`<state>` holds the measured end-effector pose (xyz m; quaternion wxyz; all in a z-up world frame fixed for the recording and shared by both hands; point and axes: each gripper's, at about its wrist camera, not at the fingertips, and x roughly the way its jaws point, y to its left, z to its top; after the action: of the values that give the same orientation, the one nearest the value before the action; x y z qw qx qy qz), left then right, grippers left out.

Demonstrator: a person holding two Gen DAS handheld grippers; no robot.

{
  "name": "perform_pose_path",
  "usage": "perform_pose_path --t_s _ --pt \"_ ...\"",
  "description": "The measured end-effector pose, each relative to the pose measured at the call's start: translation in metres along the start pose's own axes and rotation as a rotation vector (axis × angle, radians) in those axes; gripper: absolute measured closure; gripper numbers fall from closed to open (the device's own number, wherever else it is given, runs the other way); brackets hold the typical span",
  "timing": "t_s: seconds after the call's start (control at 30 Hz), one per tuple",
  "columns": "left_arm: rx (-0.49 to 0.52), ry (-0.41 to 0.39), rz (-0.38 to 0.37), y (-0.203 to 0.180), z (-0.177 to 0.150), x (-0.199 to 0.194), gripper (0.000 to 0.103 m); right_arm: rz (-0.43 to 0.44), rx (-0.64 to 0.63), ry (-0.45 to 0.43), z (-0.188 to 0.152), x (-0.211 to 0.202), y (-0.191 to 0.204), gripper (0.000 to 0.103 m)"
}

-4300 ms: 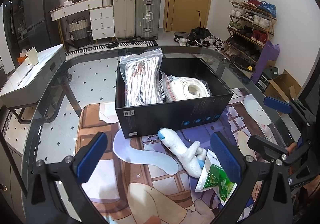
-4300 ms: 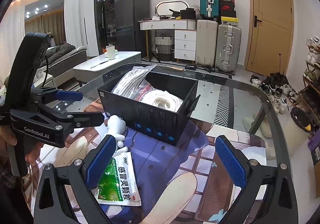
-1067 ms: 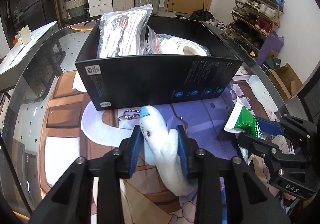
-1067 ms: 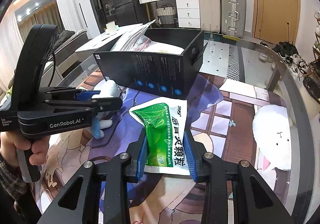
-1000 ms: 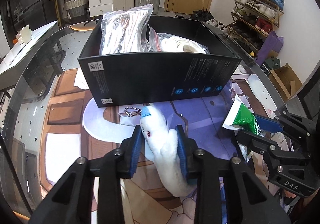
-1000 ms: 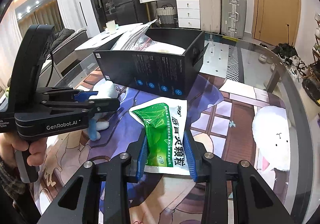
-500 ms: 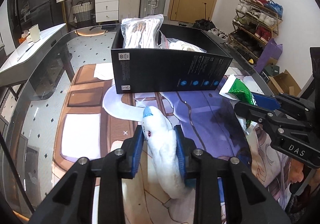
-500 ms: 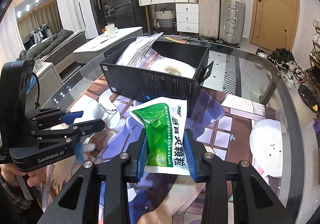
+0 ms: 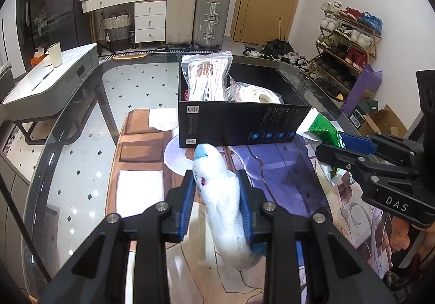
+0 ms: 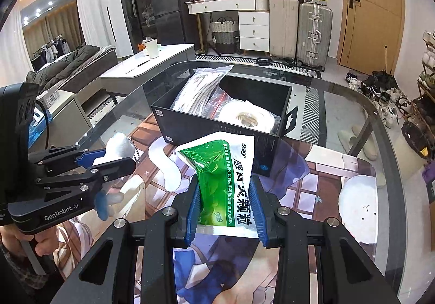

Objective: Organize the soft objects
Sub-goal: 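Lift plush toy with left gripper while right gripper carries green packet over box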

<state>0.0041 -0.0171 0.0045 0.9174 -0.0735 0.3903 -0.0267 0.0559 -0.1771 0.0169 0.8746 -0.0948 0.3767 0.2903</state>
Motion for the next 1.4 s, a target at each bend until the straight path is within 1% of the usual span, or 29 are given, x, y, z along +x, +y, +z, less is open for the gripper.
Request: perform_pose_path --t_s 0.13,0.23,0.53,0.93,1.4 --pt "-0.007 -0.013 -0.004 0.003 0.004 -0.004 0.075 0.004 -0.008 -0.010 0.006 -0.006 0.002 0.068" --pt "-0.029 -0.017 -0.022 0.004 0.008 -0.006 0.075 0.002 -0.001 -0.016 0.012 -0.009 0.000 0.068" --pt "0.001 -0.035 -0.002 0.003 0.019 -0.013 0.075 -0.012 0.013 -0.037 0.024 -0.016 0.000 0.068" --pt "0.040 -0.053 0.021 -0.003 0.040 -0.013 0.075 0.006 -0.009 -0.073 0.048 -0.018 0.002 0.068" --pt "0.101 -0.123 0.020 -0.020 0.067 -0.019 0.075 0.001 0.002 -0.093 0.067 -0.020 -0.003 0.068"
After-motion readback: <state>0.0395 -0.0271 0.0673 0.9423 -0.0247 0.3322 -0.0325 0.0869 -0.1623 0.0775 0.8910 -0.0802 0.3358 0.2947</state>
